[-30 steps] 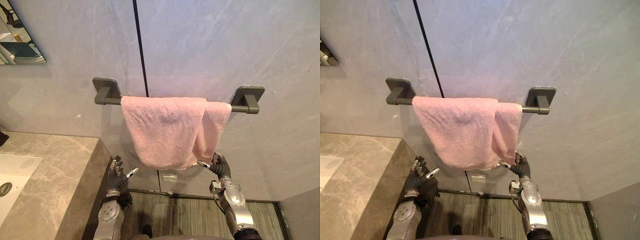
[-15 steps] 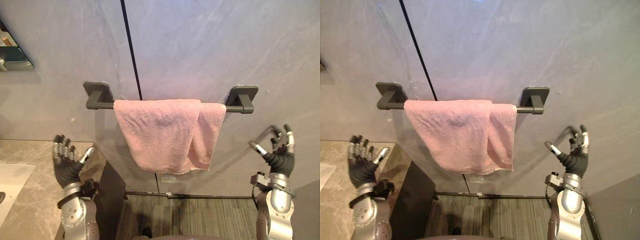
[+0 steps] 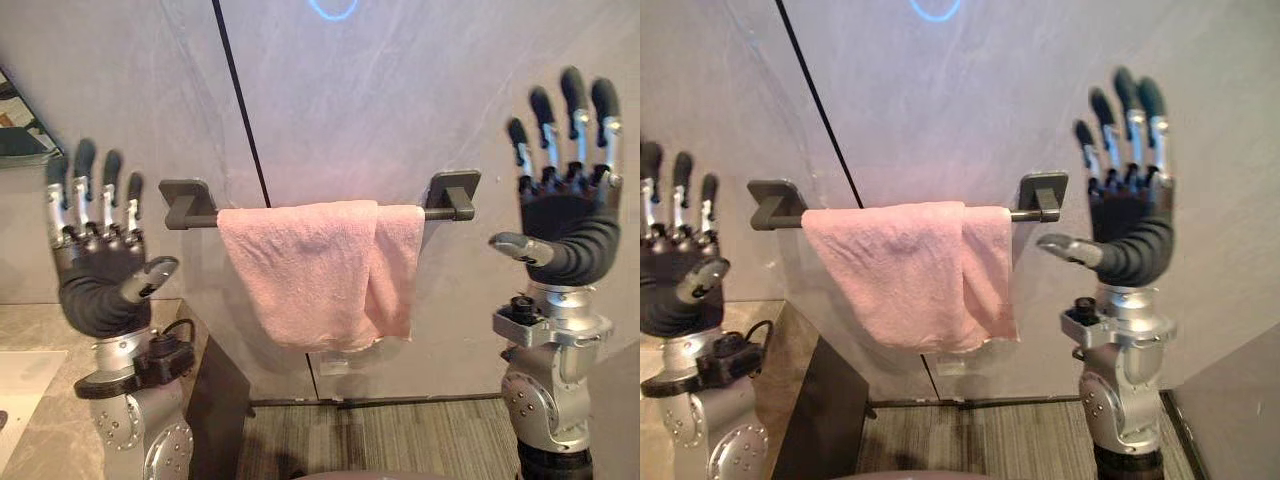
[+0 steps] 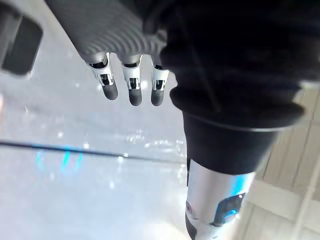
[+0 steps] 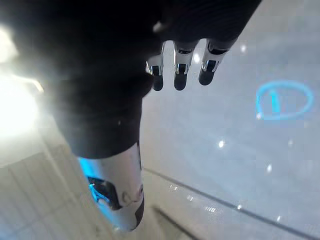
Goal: Organize washtable
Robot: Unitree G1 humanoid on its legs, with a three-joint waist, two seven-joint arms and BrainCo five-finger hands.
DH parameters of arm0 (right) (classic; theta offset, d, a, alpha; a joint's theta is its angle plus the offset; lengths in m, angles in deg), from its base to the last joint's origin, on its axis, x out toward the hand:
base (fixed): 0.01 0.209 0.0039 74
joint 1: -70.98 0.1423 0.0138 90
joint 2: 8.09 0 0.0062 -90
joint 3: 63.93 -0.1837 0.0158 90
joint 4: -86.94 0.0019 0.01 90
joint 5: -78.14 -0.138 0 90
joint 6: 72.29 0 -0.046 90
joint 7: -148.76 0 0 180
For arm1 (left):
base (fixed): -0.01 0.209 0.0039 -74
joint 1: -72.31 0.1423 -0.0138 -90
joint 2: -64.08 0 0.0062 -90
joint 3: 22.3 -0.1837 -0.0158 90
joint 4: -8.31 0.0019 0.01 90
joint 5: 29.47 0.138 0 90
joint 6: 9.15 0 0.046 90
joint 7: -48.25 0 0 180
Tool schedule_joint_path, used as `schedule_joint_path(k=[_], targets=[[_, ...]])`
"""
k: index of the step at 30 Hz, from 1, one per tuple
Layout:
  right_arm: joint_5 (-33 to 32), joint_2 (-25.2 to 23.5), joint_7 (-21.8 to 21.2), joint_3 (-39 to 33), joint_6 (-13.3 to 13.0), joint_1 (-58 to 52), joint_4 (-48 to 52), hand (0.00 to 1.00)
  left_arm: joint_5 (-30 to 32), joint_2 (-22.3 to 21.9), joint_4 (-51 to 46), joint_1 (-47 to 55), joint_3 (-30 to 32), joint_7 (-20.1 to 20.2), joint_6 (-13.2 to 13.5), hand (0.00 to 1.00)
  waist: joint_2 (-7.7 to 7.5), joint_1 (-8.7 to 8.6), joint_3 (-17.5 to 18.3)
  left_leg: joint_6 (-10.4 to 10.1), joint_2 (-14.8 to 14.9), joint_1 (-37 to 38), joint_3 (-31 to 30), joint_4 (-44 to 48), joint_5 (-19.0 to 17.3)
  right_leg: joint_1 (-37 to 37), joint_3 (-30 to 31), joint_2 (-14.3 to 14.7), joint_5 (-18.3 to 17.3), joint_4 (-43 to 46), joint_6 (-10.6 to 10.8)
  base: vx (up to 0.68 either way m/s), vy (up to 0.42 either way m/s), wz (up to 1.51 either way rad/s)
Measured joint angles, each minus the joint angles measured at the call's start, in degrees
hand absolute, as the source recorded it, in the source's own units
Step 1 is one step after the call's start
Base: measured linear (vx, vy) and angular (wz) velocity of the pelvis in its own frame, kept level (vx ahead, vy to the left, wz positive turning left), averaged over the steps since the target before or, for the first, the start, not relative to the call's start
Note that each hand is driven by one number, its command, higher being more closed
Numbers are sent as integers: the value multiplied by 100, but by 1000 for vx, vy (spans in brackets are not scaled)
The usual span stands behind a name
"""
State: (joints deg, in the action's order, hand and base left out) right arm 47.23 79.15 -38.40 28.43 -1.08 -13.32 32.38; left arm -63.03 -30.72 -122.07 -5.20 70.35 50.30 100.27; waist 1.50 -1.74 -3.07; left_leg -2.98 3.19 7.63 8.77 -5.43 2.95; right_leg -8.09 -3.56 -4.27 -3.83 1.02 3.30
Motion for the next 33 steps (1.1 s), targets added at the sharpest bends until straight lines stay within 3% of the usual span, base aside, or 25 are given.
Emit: schedule_joint_path(k=[7, 10, 14, 19, 24, 33], targets=[[-953, 99, -496, 996, 63, 276, -6, 0, -872, 380, 246, -251, -1174, 829, -191, 0, 5, -13, 7, 1, -2, 50, 10, 0, 1, -21, 25, 2, 0, 29, 0, 0, 0, 0], [-1423, 364, -921, 1477, 371, 275, -68, 0, -986, 562, 648, -256, -1574, 1172, -391, 0, 8, -30, 13, 2, -2, 83, 20, 0, 2, -46, 36, 2, 0, 35, 0, 0, 0, 0], [-1574, 671, -1243, 1814, 631, 165, -480, 0, -958, 696, 1089, -253, -1825, 1306, -513, 0, 3, -27, 17, 2, 1, 111, 40, -1, 1, -57, 54, 2, -4, 51, 6, -25, -6, -2], [-1551, 985, -1385, 2138, 1070, -309, -1377, 0, -779, 756, 1646, -243, -1881, 1407, -550, 0, -2, -14, 14, 1, 0, 104, 49, -4, 1, -39, 60, -1, -9, 40, 13, -6, -1, 0], [-1105, 1205, -1456, 2362, 1296, -364, -2012, 0, -410, 762, 2136, -249, -1902, 1411, -577, 0, -28, -21, 27, 1, 0, 10, 51, -2, 2, 46, 59, 1, -7, 35, 14, 0, 0, 0], [-63, 1292, -1398, 2570, 1342, -326, -2808, 0, 102, 863, 2757, -336, -2023, 1375, -758, 0, -64, -7, 53, 1, -2, -126, 26, -2, 3, 146, 40, 3, 3, -10, 17, 0, 0, 0]])
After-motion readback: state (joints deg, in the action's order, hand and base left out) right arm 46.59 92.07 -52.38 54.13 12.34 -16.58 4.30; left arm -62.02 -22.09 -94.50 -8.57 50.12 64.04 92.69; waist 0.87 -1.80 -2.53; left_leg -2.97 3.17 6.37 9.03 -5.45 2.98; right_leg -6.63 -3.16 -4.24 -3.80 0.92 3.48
